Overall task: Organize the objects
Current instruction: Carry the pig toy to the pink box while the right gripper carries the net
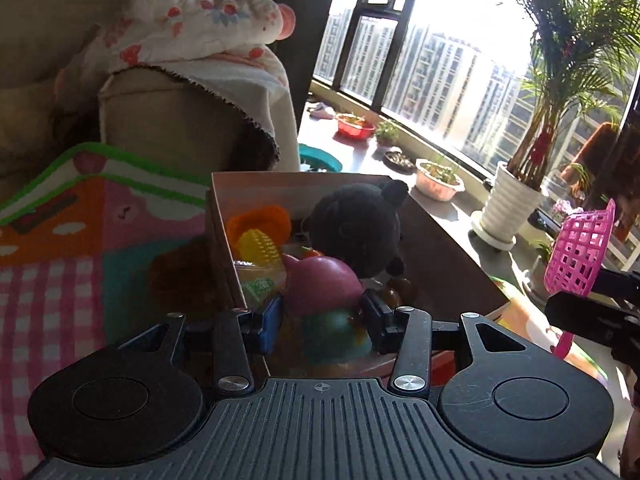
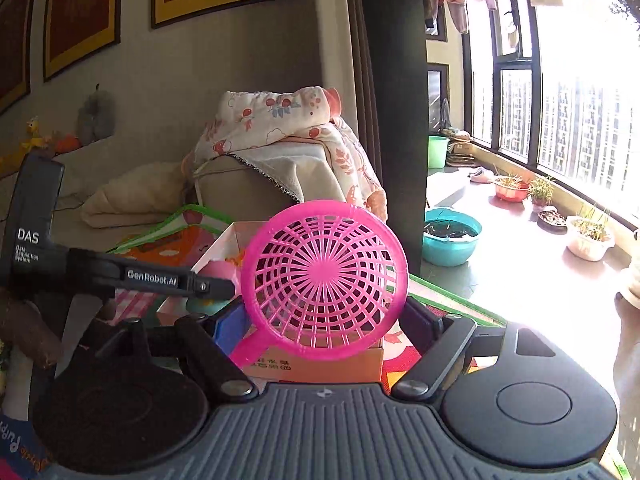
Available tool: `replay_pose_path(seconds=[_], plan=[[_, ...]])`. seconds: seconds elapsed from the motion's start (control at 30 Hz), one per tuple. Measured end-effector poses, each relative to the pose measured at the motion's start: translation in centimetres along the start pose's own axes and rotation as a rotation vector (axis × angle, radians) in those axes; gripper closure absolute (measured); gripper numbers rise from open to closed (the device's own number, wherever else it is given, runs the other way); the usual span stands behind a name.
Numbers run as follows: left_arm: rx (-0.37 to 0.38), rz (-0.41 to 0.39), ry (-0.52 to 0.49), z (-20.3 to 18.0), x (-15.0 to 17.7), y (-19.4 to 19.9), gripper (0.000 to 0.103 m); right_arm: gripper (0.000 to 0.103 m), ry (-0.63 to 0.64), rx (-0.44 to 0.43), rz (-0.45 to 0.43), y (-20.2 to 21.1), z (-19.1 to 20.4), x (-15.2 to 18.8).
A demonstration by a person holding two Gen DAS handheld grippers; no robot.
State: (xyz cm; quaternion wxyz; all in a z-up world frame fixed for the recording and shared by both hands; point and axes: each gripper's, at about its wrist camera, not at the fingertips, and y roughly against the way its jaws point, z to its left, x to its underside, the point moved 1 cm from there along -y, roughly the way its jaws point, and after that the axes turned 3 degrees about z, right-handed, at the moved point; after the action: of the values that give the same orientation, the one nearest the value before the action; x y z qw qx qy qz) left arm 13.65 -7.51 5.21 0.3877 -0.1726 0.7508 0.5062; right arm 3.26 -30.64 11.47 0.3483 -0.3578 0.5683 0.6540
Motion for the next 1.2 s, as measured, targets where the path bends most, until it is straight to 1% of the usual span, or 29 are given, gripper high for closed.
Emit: replay_pose_path(seconds=[0.03,0.13,0.2,0.27,0.37,0.43,0.5,0.6,0.67,0.7,0.73,0.77,0.83,0.87,0.9,1.0,1.03,1.07,1.2], plan=[[-0.014,0.000,-0.016,-0.1,0.0,-0.1,0.054,0.022,-0.015,0.014,-0.003,0.0,-0.3,-0.5],[0.006,-0.020,0.008,0.2,0.0,0.2,0.055,0.022,-0.026,0.050,-0.002,-0.1,-0.8,-1.2],[0.004,-0.040,0.005,0.3,0.0,0.5,0.055,0.022,-0.020,0.075,0.012,-0.4,-0.8,-1.4],[0.002,-0.055,-0.001,0.4,-0.1,0.7,0.055,0.022,-0.017,0.087,0.033,-0.9,-0.7,-1.5],[0.026,-0.075,0.014,0.8,-0.5,1.0,0.055,0.022,-0.030,0.090,0.061,-1.9,-0.3,-1.8],[0.068,-0.114,0.036,1.2,-0.9,1.7,0.056,0.022,-0.045,0.086,0.071,-2.8,0.0,-2.1],[0.126,-0.148,0.076,1.8,-1.4,2.3,0.056,0.022,-0.061,0.090,0.080,-3.8,0.5,-2.6],[0.220,-0.195,0.179,3.3,-2.1,3.3,0.056,0.022,-0.071,0.109,0.086,-5.1,1.1,-3.1],[0.269,-0.190,0.227,4.1,-2.4,3.4,0.056,0.022,-0.069,0.124,0.093,-5.9,1.5,-3.3],[0.279,-0.181,0.239,4.4,-2.6,3.3,0.056,0.022,-0.067,0.129,0.097,-6.3,1.6,-3.3],[0.264,-0.183,0.240,4.5,-2.7,3.3,0.056,0.022,-0.069,0.132,0.100,-6.5,1.7,-3.4],[0.229,-0.192,0.224,4.5,-2.7,3.4,0.056,0.022,-0.073,0.132,0.103,-6.6,1.8,-3.4],[0.092,-0.213,0.144,3.8,-2.5,3.8,0.056,0.022,-0.086,0.124,0.113,-7.0,1.9,-3.4],[0.046,-0.221,0.117,3.6,-2.4,3.9,0.056,0.022,-0.091,0.122,0.120,-7.4,1.9,-3.4],[0.019,-0.218,0.103,3.4,-2.2,4.0,0.056,0.022,-0.097,0.121,0.130,-7.9,2.0,-3.4],[0.030,-0.179,0.115,3.5,-1.9,4.1,0.056,0.020,-0.108,0.113,0.167,-9.6,2.0,-3.3],[0.025,-0.170,0.111,3.5,-1.8,4.1,0.056,0.015,-0.102,0.120,0.180,-10.2,2.1,-3.3],[0.016,-0.165,0.104,3.4,-1.6,4.2,0.056,0.014,-0.084,0.132,0.189,-10.7,2.1,-3.1],[-0.005,-0.143,0.091,3.5,-1.2,4.2,0.056,0.014,-0.047,0.162,0.183,-10.6,1.6,-2.4]])
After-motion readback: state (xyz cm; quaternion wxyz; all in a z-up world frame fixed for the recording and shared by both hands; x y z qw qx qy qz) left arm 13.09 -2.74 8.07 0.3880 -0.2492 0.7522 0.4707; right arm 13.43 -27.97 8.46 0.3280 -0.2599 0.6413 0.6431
